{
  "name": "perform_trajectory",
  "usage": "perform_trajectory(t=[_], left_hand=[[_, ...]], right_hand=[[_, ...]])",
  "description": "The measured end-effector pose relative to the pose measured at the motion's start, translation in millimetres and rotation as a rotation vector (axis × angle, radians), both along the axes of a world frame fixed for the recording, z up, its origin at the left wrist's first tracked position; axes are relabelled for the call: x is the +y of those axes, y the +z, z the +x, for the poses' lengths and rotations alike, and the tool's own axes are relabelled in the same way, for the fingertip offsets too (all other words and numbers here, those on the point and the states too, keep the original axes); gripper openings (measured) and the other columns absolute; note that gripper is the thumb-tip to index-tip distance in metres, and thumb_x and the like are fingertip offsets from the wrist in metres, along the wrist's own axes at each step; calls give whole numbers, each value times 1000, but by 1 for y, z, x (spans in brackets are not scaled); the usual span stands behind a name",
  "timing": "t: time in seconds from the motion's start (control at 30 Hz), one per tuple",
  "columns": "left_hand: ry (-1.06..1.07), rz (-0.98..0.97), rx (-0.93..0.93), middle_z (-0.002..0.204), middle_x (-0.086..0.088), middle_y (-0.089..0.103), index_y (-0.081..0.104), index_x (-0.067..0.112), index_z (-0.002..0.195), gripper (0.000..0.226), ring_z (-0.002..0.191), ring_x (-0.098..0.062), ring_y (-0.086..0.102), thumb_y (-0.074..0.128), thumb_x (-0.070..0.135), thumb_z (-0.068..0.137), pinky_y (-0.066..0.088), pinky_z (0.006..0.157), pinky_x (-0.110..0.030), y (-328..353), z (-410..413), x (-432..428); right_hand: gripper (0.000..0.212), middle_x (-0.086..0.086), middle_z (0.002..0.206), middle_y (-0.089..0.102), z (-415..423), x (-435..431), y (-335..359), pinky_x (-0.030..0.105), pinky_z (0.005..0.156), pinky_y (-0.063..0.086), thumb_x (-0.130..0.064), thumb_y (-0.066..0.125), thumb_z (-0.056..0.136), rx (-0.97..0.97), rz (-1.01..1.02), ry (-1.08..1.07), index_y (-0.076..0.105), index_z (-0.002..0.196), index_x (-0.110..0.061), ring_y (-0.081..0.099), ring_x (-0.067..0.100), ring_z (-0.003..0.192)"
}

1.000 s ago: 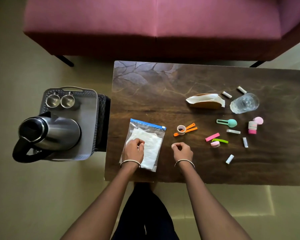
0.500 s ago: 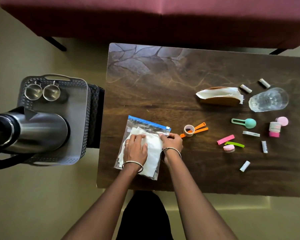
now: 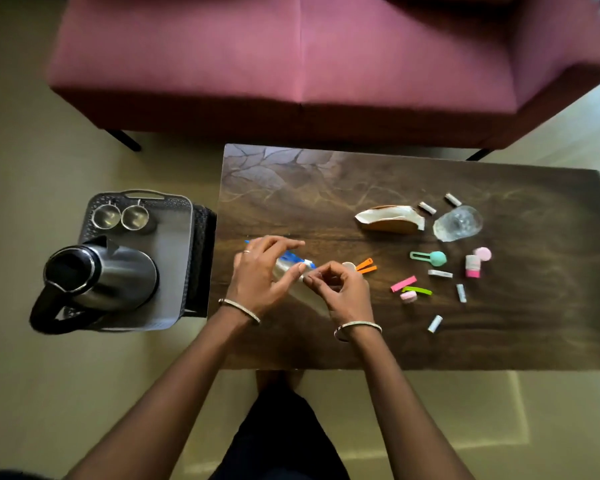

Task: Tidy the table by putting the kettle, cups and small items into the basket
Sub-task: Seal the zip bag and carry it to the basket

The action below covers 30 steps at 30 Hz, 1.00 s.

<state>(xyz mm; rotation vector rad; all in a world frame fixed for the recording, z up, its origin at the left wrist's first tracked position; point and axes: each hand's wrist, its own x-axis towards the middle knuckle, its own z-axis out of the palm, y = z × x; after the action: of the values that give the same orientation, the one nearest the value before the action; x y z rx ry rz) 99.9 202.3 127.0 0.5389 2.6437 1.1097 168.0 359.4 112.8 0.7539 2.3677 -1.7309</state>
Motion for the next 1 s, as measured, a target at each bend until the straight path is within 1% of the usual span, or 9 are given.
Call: perform_trajectory(t=[0.07, 0.17, 0.3, 0.43, 0.53, 0.63, 0.73, 0.9, 1.0], left_hand=[[-58, 10, 64, 112, 16, 65, 67, 35, 114, 31, 113, -11, 56, 62, 47, 86, 45, 90, -46, 30, 0, 3], [-91, 86, 172, 101, 15, 69, 72, 29, 99, 16, 110, -13, 58, 67, 39, 88, 45, 87, -50, 70, 7, 8], [-77, 169, 214, 99, 12, 68, 70, 23, 93, 14, 112, -13, 57, 67, 35, 88, 44, 89, -51, 114, 27, 15], [-24, 231, 258, 93, 13, 67, 68, 20, 90, 14, 98, -11, 60, 66, 34, 88, 46, 84, -52, 150, 51, 20], [15, 252, 273, 87, 15, 63, 67, 18, 87, 14, 87, -10, 60, 65, 32, 87, 47, 82, -52, 176, 70, 28], [57, 289, 300, 84, 14, 61, 66, 15, 86, 14, 82, -12, 60, 64, 29, 86, 48, 79, -49, 199, 89, 38], [96, 305, 350, 83, 14, 60, 64, 13, 85, 20, 79, -10, 58, 58, 32, 85, 48, 78, -45, 218, 104, 48], [163, 267, 463, 83, 17, 59, 62, 17, 84, 20, 81, -7, 57, 51, 33, 81, 41, 89, -45, 236, 119, 63], [193, 231, 525, 84, 17, 60, 61, 19, 84, 19, 83, -7, 56, 50, 34, 82, 39, 91, -45, 236, 124, 67]], right_hand=[[9, 4, 82, 76, 3, 4, 32, 21, 69, 53, -11, 80, 83, 53, 52, 29, 75, 85, -4, 69, 9, 75], [11, 2, 80, 76, 13, 9, 77, 26, 69, 55, -15, 81, 81, 135, 99, 20, 75, 83, -6, 69, 11, 73], [9, -3, 76, 74, 33, 13, 121, 37, 70, 58, -20, 81, 83, 210, 86, -9, 74, 81, -14, 68, 9, 70], [17, -2, 90, 75, 52, 19, 159, 40, 76, 60, -35, 78, 85, 356, -33, -12, 72, 96, -24, 72, 15, 86], [16, 0, 95, 75, 64, 25, 182, 41, 80, 60, -31, 75, 88, 513, -78, 30, 72, 99, -21, 72, 21, 92], [10, 0, 90, 75, 68, 35, 202, 30, 78, 57, -22, 75, 89, 582, -103, 90, 73, 95, -15, 72, 18, 88], [3, -4, 86, 71, 70, 45, 220, 23, 76, 53, -18, 71, 90, 581, -164, 168, 71, 91, -21, 69, 13, 84], [5, 1, 91, 64, 77, 47, 235, 50, 83, 55, -17, 59, 94, 612, -33, 228, 62, 91, -20, 65, 28, 88], [8, -10, 92, 57, 83, 42, 243, 45, 79, 55, -16, 56, 92, 676, 79, 173, 60, 91, -23, 61, 24, 90]])
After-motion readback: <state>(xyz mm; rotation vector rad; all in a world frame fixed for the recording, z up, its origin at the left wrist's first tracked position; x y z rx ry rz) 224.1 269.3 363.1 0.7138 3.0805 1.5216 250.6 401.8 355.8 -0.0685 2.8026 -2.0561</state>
